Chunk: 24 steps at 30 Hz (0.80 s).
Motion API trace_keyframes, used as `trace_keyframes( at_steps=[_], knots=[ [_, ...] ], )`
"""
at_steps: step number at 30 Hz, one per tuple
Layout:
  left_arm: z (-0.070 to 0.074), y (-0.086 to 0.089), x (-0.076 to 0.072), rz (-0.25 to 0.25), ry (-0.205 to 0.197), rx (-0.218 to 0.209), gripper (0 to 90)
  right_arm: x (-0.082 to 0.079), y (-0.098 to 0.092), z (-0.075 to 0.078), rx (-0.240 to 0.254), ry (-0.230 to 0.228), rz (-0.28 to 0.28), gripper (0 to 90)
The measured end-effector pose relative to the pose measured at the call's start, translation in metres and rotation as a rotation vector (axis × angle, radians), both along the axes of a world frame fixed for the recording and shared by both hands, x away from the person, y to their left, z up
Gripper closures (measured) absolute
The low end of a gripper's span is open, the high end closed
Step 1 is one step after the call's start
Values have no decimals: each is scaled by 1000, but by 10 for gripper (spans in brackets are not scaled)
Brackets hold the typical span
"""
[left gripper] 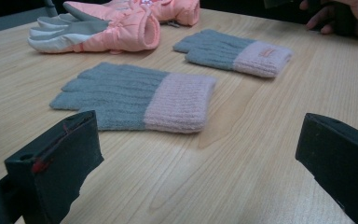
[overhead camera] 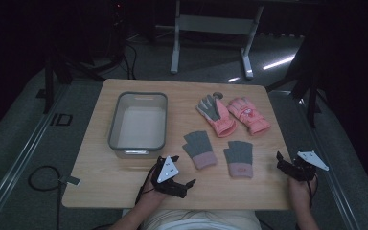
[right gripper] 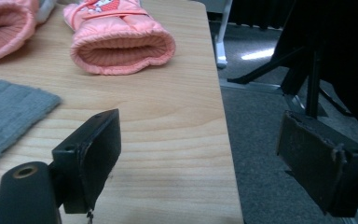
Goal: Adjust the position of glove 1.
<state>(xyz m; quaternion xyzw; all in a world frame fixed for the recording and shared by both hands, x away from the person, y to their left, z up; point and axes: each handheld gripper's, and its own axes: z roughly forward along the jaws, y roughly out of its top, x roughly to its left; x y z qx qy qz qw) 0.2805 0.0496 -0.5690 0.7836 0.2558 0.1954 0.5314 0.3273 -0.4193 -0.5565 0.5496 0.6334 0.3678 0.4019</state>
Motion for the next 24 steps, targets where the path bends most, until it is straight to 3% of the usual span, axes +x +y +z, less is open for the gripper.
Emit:
trace_keyframes(
  at_steps=[1,5,8,12,17,18,24],
  knots=[
    [0,1,-1,21,-8,-14,0,0,1,0,-6,9,-7,137],
    [0,0,0,20,-13,-9,0,-1,2,0,-16,-3,-8,138],
    [0,0,-1,25,-28,-7,0,-2,-1,0,13,-16,-25,138],
    [0,1,-2,25,-27,-18,0,1,-3,0,29,10,-38,138],
    [0,1,-1,18,-41,-11,0,2,-2,0,18,31,-20,134],
    [0,2,-1,19,-37,-21,0,2,0,2,27,53,-6,133],
    [0,3,-1,18,-31,-26,0,4,7,17,-62,76,25,137]
  ],
)
